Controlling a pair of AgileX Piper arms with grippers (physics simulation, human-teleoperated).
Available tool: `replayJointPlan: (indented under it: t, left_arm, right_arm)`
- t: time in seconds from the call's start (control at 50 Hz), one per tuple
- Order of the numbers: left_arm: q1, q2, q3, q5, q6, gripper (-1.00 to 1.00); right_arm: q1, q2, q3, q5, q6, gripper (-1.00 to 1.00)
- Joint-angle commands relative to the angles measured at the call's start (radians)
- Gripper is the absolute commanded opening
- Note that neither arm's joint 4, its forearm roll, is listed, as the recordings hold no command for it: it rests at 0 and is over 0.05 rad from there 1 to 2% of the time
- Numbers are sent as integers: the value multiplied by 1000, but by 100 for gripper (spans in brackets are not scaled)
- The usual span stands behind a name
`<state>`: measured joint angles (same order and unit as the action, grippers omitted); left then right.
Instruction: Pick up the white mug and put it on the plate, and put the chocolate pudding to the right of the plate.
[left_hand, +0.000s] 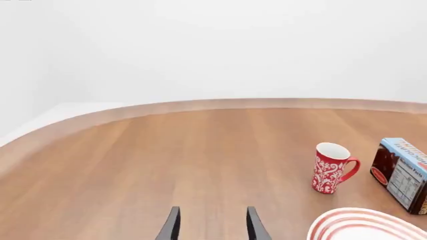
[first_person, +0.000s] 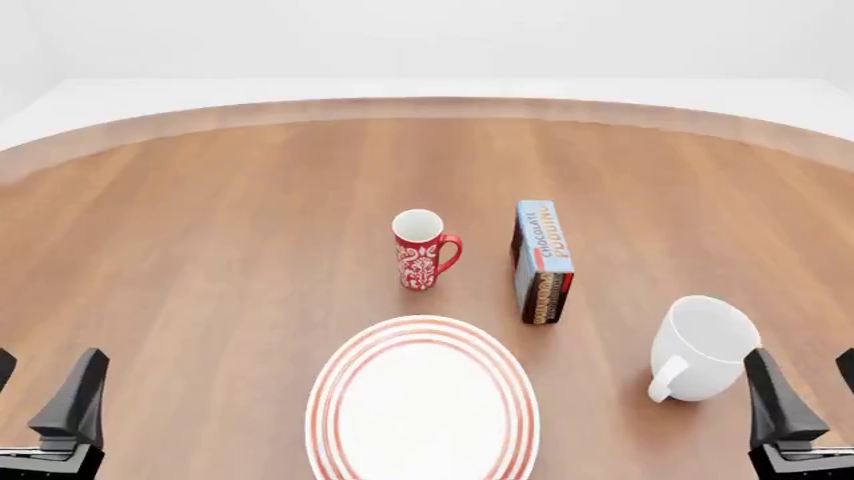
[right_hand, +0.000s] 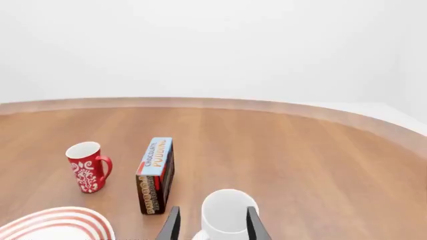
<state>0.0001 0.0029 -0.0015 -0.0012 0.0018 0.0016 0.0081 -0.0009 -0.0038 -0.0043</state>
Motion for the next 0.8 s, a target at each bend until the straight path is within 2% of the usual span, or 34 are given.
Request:
replayJointPlan:
  t: [0.02, 0.44, 0.64, 0.8]
  left_arm:
    - [-6, 8, -3, -6, 11, 100]
    - [-35, 24, -5, -15, 42, 100]
    - [-76, 64, -46, -30, 64, 100]
    - [-134, 142, -72, -89, 77, 100]
  right_arm:
    - [5, 17, -2, -9, -8, 100]
    - [6, 25, -2, -19, -3, 100]
    - [6, 20, -4, -13, 0, 100]
    - [7, 17, -4, -10, 0, 100]
